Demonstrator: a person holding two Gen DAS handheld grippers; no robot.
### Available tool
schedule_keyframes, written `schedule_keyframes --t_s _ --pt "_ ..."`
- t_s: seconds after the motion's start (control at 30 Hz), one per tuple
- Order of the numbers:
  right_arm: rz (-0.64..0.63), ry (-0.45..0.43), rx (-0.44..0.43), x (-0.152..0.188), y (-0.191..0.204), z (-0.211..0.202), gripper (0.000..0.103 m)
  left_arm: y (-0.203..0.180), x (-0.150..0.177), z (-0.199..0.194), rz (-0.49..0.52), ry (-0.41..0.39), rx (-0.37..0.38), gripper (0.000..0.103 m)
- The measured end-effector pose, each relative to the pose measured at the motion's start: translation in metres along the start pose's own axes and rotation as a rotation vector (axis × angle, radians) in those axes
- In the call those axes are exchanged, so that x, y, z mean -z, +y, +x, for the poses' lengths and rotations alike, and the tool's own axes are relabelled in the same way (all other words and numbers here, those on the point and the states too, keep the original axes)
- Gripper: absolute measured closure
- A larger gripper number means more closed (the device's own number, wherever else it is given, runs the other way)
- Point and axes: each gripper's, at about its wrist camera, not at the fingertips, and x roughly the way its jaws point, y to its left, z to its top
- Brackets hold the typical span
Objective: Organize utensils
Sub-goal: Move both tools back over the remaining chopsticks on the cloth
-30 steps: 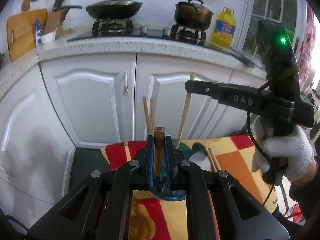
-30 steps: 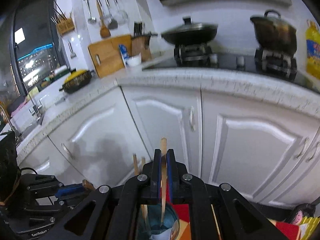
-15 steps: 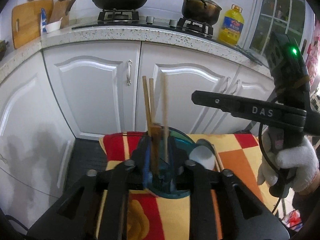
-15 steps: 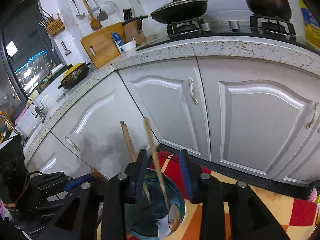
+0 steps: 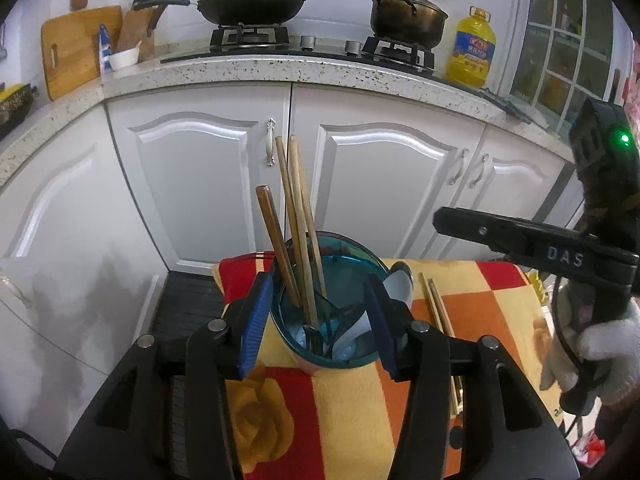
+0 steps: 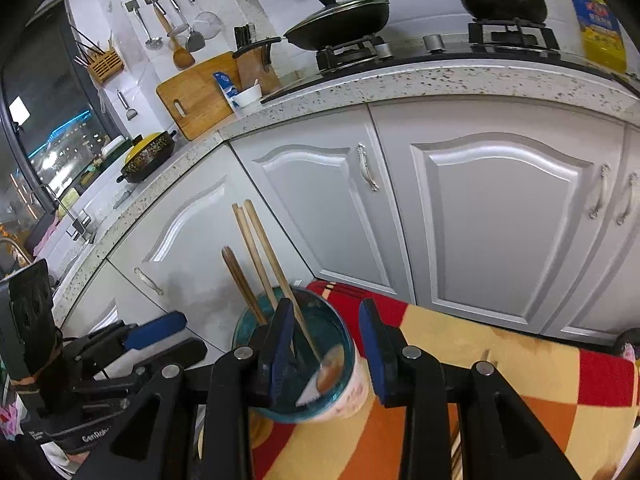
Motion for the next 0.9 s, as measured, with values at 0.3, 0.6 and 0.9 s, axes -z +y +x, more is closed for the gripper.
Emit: schedule_keyframes --t_s 0.3,0.6,0.9 --pt "-0.023 -0.026 0.088 0.036 -0.005 -0.037 0.066 -0.032 0.018 -0.012 0.039 -0.015 -0.028 0.055" --pt "0.003 -0.021 0.164 0.077 -0.023 -0.067 0.064 -0.066 0.036 -0.010 0.084 0.003 -0.012 0.053" --pt "0.046 0.072 0.242 0.122 -0.062 -0.067 0.059 -0.092 0.057 0.003 0.105 0.053 0.056 0.053"
